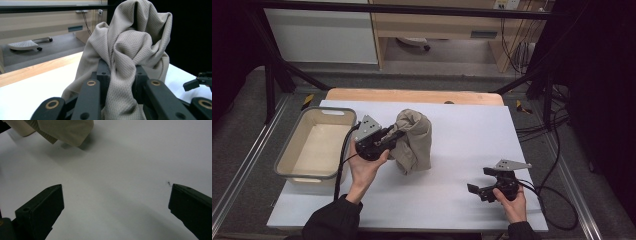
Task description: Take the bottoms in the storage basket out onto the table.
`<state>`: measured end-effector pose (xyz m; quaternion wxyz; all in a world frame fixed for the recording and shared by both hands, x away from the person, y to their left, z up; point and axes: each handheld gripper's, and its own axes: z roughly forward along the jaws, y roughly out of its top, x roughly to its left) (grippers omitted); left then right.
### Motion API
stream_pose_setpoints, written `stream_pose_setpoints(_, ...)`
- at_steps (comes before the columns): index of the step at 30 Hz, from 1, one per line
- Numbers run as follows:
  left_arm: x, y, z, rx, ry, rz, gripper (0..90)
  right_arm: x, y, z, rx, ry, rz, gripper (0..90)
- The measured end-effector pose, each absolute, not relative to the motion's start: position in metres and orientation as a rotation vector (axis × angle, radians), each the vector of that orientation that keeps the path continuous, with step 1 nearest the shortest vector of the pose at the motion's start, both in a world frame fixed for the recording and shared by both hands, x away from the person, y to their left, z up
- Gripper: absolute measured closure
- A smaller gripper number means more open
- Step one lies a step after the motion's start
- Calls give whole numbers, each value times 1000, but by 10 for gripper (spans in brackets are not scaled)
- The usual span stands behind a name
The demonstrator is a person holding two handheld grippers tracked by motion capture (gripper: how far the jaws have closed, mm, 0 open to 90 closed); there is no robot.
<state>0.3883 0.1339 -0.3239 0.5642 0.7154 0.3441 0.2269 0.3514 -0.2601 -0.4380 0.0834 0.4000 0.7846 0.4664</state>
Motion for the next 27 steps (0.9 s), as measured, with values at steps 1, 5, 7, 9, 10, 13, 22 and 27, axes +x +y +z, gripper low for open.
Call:
stream_pose_setpoints(1,388,133,-325,1689,810,533,740,351,-260,-438,1194,2342,1392,6)
stream_pose_setpoints(5,389,128,-329,1704,808,526,740,351,-260,-438,1196,2341,1394,6)
stream_pose_setpoints(7,390,125,-330,1711,808,525,739,351,-260,-438,1196,2341,1393,6)
stream_pose_setpoints(9,391,123,-332,1723,808,525,739,351,-260,-438,1195,2341,1393,6)
stream_pose_setpoints(10,392,122,-333,1729,808,524,739,351,-260,-438,1194,2341,1393,6)
stream_pose_setpoints(13,393,118,-337,1746,808,522,739,351,-260,-438,1194,2341,1393,6)
stream_pose_setpoints(22,397,110,-347,1781,811,507,738,352,-260,-438,1191,2341,1392,6)
stream_pose_setpoints(27,398,104,-353,1806,811,496,736,352,-260,-438,1192,2340,1392,6)
